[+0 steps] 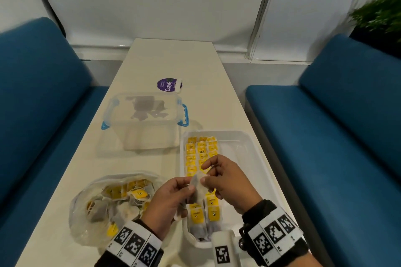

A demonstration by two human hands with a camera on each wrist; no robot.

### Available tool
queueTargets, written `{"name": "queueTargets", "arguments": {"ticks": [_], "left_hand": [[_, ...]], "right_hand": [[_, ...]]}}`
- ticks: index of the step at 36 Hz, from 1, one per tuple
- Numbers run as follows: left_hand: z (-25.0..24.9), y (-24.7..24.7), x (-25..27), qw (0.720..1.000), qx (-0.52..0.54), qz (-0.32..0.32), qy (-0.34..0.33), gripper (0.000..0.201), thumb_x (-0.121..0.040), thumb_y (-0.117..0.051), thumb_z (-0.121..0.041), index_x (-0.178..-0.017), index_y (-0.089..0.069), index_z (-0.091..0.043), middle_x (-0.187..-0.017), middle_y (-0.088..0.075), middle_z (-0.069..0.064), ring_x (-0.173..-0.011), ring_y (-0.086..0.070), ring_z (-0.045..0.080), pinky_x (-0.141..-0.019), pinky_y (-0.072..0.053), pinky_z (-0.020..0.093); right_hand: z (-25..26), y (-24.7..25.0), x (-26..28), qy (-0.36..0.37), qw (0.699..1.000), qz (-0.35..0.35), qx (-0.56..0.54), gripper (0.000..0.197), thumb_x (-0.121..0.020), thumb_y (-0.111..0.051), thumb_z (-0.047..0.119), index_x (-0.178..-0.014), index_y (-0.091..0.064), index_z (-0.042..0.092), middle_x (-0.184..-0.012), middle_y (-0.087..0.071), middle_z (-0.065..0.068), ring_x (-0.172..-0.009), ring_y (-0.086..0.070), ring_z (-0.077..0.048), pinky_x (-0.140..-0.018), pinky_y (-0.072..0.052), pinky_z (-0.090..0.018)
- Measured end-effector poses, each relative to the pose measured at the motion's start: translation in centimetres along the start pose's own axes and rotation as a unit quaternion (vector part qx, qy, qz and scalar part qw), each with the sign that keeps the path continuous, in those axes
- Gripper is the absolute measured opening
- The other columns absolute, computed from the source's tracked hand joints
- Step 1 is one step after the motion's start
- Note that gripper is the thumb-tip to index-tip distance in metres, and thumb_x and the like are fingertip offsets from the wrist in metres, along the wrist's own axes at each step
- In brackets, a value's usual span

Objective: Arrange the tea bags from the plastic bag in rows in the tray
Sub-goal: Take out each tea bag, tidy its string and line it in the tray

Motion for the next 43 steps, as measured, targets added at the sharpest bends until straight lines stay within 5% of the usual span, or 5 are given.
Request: {"name": "queueTargets", "arguments": {"ticks": [12,17,24,36,43], "left_hand": [[-0.9,0.6,-0.4,0.999,-0.017,-0.012,-0.033,0.022,-0.078,-0.067,0.003,-0.097,-0.063,-0.009,-0.077,-0.062,0.004,-0.057,-0.058,0.009,-0.044,-0.037,0.02],[-0.4,0.8,-0.5,0.998,-0.046,-0.026,-0.021,0.046,-0.056,-0.07,-0.018,-0.101,-0.064,-0.019,-0.098,-0.066,0.001,-0.072,-0.061,0.008,-0.055,-0.04,0.025],[-1.3,0.3,0.0,0.995,-0.079,-0.026,-0.057,0.025,-0.081,-0.071,-0.019,-0.104,-0.063,-0.024,-0.105,-0.064,-0.002,-0.074,-0.059,0.011,-0.056,-0.039,0.025],[-0.8,-0.7,0.3,0.999,-0.022,0.025,-0.043,0.021,-0.092,-0.049,-0.012,-0.109,-0.061,-0.011,-0.075,-0.063,0.007,-0.061,-0.049,0.011,-0.047,-0.034,0.02],[-0.2,-1.5,0.3,0.996,0.049,0.075,-0.021,0.029,-0.075,-0.066,-0.015,-0.101,-0.062,-0.003,-0.065,-0.061,0.007,-0.049,-0.045,0.01,-0.038,-0.033,0.018]], "right_hand": [[2.0,0.3,0.8,0.065,0.996,0.035,0.04,0.03,-0.078,-0.066,-0.006,-0.096,-0.061,0.017,-0.063,-0.053,0.002,-0.053,-0.05,-0.005,-0.052,-0.042,-0.013],[3.4,1.2,0.9,0.119,0.978,-0.035,0.167,0.028,-0.08,-0.064,0.003,-0.09,-0.058,0.028,-0.065,-0.055,0.005,-0.059,-0.051,-0.001,-0.061,-0.045,-0.011],[3.6,1.0,0.8,0.119,0.979,-0.027,0.164,0.035,-0.078,-0.062,-0.003,-0.086,-0.057,0.031,-0.064,-0.054,0.004,-0.059,-0.049,-0.004,-0.061,-0.045,-0.014],[2.6,0.4,1.4,0.035,0.999,0.029,-0.022,0.026,-0.079,-0.06,-0.011,-0.093,-0.06,0.01,-0.059,-0.055,-0.001,-0.049,-0.053,-0.012,-0.04,-0.037,-0.02],[1.8,0.9,2.0,0.008,0.995,0.033,-0.094,0.022,-0.081,-0.056,-0.013,-0.095,-0.058,0.004,-0.062,-0.053,-0.004,-0.048,-0.057,-0.017,-0.037,-0.038,-0.022]]}}
Point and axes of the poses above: each hand's wrist, its own x-axis away from the middle knuckle, its own y-axis out of the back of the hand, z = x × y, the point moved 7 cm from there along -x, towards the middle knuckle
